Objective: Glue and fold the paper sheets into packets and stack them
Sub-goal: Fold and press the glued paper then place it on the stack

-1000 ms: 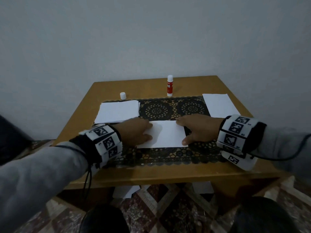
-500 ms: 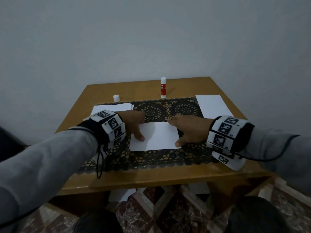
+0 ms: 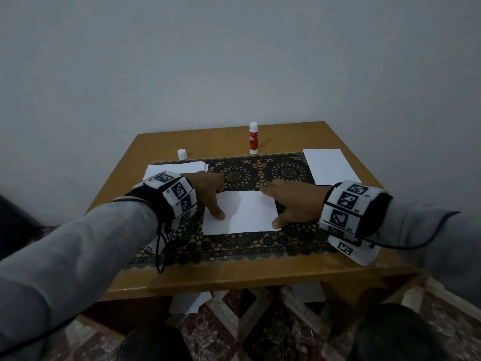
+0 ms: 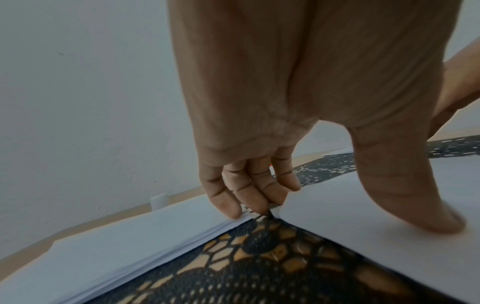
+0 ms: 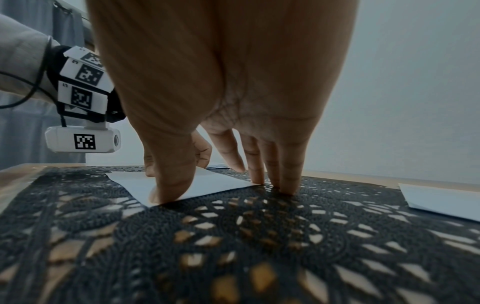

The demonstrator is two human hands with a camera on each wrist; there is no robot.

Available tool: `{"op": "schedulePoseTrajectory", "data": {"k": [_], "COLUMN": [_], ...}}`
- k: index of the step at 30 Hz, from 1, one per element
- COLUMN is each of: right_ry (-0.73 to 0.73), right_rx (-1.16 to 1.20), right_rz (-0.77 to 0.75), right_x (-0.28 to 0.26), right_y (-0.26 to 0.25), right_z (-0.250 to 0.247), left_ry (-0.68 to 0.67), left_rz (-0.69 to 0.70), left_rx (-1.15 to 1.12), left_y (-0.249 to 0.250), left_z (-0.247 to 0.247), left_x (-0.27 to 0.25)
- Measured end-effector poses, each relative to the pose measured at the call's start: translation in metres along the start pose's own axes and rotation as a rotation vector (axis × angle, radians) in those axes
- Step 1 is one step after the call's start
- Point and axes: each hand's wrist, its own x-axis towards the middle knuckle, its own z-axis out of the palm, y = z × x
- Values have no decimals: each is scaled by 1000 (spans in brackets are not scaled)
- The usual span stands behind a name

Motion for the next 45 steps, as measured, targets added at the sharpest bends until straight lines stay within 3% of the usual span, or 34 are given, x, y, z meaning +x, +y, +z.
{"op": "schedulePoseTrajectory", "data": {"k": [12, 18, 25, 30, 36, 40, 45], "right_ry": [-12, 22, 273, 139, 127, 136, 8], "right_rx": [37, 126, 546, 1088, 1325, 1318, 1168], "right_rz": [18, 47, 198, 259, 308, 338, 385], "right_x": [-1, -1, 13, 39, 80, 110, 136], "right_y": [-2, -1, -2, -24, -51, -63, -76], "right_z": [-2, -5, -11, -27, -46, -51, -54], "left_ry": [65, 251, 401, 448, 604, 612, 636], "left_rz": [14, 62, 33, 3, -253, -317, -304], "left_rx": [-126, -197, -482, -839, -1189, -1076, -911], "left_y": [-5, -13, -47, -81, -115, -138, -150], "left_z": [6, 7, 5, 5, 2, 9, 15], "left_x": [-1, -6, -21, -29, -27, -23, -21]}}
